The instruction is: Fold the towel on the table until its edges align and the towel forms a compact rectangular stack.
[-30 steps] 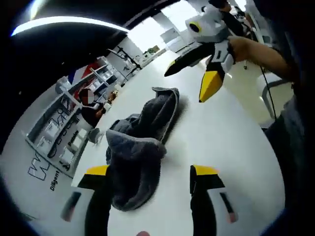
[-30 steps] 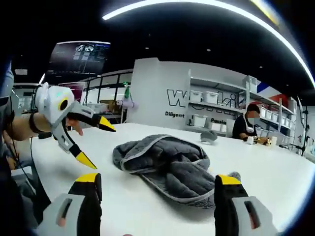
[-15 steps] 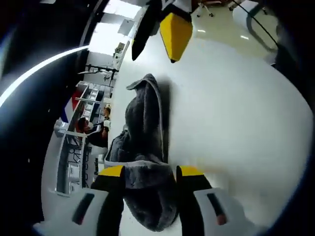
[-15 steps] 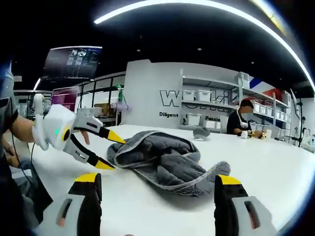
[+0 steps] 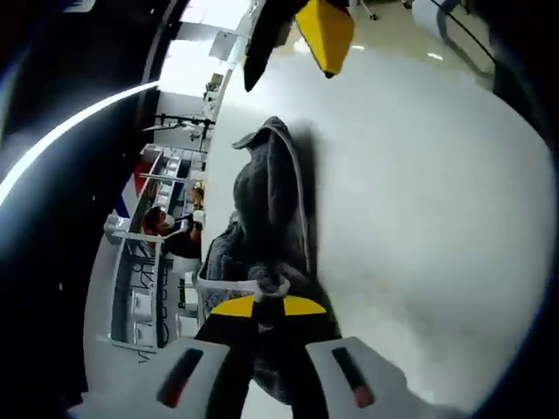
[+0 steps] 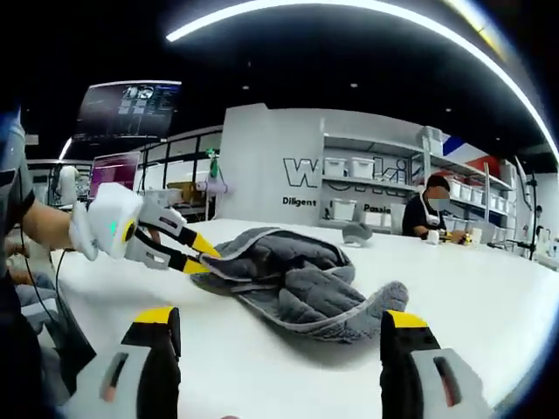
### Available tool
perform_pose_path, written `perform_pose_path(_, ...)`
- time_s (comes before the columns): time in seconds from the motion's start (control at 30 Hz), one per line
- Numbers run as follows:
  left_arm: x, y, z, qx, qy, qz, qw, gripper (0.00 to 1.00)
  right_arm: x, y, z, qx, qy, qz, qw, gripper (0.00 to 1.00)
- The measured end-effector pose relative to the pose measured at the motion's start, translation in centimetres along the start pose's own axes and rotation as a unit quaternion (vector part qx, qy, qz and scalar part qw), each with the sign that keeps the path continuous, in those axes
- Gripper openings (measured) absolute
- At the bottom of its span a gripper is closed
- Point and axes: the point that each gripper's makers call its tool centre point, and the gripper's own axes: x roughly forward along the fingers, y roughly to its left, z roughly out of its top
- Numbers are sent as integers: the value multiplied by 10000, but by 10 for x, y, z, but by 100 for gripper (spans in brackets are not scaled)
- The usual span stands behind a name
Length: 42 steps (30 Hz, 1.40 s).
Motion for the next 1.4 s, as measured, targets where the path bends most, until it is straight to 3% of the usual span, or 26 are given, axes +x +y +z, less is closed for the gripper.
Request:
perform_pose_path(0.17, -9, 35, -7, -80, -14, 259, 9996, 8, -1, 1, -2, -6, 29, 7, 10000, 99)
perform_pose_path(0.57, -33, 131, -35, 191, 257, 1154, 9928, 8, -8, -5, -5, 5, 55, -100, 9999, 98)
perform_pose_path(0.7, -44, 151, -42, 130, 339, 1377, 9898, 7, -8, -6, -5, 23, 61, -109, 9999, 98)
perform_pose_path(0.9, -55, 170, -56, 67, 497, 1604, 9858, 7, -8, -6, -7, 12, 93, -106, 9999, 98)
perform_pose_path(1.4, -74, 183, -78, 135, 807, 1808, 9801, 7, -5, -2, -10, -41, 198, -66, 9998, 97)
